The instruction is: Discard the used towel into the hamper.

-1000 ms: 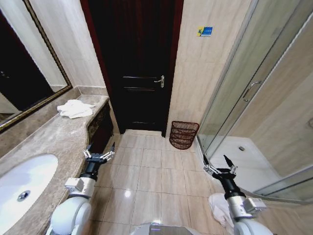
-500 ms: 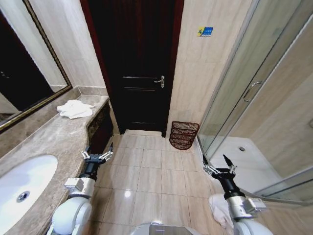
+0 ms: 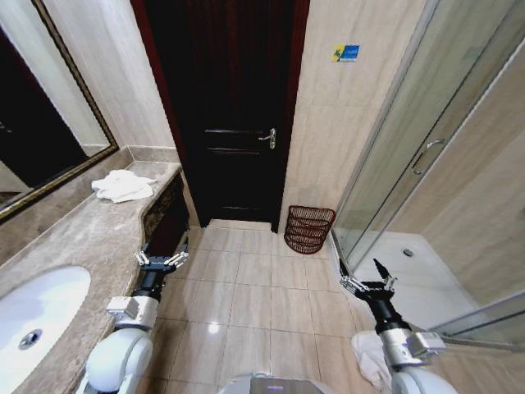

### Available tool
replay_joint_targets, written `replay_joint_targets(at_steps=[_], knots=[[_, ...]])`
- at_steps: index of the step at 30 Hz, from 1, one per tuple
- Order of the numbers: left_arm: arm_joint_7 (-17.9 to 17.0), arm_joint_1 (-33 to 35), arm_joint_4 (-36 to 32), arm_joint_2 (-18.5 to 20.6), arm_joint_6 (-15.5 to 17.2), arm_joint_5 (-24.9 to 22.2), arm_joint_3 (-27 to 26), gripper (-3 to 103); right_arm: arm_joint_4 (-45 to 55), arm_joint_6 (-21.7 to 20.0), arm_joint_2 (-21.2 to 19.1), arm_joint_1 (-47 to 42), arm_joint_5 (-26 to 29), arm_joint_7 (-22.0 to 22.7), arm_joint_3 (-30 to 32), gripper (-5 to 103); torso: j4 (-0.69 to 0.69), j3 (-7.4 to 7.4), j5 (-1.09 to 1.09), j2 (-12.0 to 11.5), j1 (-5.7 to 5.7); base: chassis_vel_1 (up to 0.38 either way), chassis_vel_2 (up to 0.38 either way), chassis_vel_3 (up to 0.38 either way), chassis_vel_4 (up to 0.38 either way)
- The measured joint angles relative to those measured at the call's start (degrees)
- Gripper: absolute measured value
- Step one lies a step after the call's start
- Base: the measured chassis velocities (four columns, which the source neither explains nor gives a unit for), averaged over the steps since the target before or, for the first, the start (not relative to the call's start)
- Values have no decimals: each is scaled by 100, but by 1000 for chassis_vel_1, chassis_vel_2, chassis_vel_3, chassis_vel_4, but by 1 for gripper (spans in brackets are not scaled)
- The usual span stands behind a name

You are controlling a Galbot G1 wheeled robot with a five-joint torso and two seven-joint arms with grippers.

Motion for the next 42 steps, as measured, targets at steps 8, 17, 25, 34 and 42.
replay_joint_targets(at_steps=[8,17,25,34,42], knots=[[-3,10,-2,14,12,1,-6,100,-44,3,0,23,3,0,-18,100,0,0,0,0,0,-19,16,14,-14],[27,35,-3,4,5,10,-10,100,-67,-26,0,22,122,0,-12,100,0,0,0,0,0,-41,38,48,-40],[31,40,13,7,-1,5,-42,100,-124,-34,0,66,131,0,-123,100,0,0,0,0,0,-31,40,38,-37],[38,43,52,-2,5,40,-34,100,-206,-38,0,105,136,0,-90,100,0,0,0,0,0,-24,44,47,-24],[54,37,69,-6,12,68,-18,100,-263,-15,1,122,148,1,-65,100,0,0,0,0,0,-31,64,76,-29]])
